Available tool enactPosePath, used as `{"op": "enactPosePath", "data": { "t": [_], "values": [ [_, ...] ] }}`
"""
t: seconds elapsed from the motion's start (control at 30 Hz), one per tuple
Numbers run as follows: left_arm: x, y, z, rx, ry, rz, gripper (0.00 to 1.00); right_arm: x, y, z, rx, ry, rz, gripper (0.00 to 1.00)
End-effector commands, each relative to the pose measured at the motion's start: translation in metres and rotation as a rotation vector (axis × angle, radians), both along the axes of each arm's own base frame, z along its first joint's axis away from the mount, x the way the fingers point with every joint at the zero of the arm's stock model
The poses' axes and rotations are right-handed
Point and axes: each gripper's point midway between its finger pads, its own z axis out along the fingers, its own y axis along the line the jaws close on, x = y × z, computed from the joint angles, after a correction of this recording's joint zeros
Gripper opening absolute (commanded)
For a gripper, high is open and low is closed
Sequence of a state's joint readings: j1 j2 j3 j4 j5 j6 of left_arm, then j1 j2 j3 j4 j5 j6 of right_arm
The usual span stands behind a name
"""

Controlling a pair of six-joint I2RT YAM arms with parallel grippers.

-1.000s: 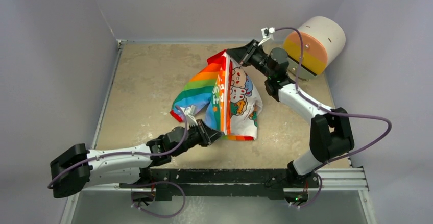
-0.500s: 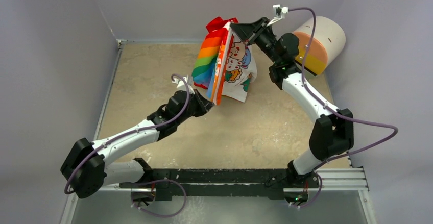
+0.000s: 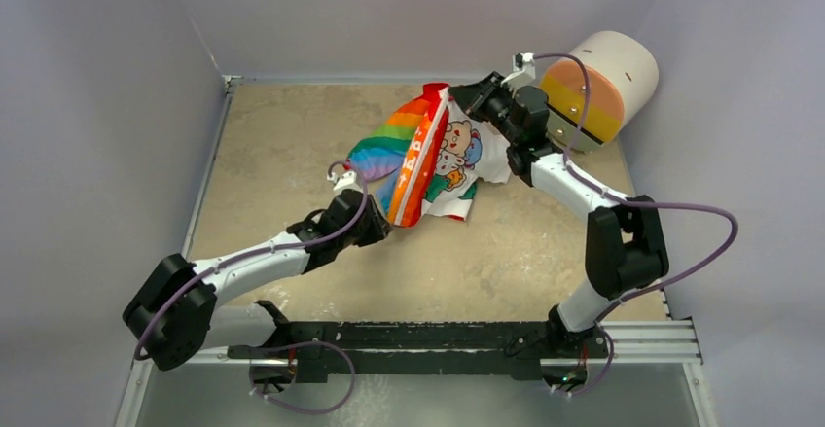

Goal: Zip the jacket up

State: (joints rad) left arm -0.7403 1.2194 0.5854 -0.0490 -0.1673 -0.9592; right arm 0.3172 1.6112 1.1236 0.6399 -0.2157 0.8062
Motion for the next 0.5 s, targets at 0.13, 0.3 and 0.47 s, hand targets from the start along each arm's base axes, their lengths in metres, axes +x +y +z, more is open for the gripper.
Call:
{"op": "enactPosePath", "data": {
  "t": [0.13,0.3,0.47],
  "values": [
    [0.008,0.018,0.006,0.099,-0.01,0.062,0.58,0.03,-0.032,-0.002,-0.091,0.003,-0.128,0.41],
    [0.024,0.04,0.047,0.199,-0.085,0.143,0.64,0.026,-0.058,0.003,-0.139,0.0,-0.163,0.64],
    [0.037,0.061,0.091,0.288,-0.151,0.199,0.7,0.009,-0.085,0.014,-0.246,-0.029,-0.211,0.73]
  ]
}}
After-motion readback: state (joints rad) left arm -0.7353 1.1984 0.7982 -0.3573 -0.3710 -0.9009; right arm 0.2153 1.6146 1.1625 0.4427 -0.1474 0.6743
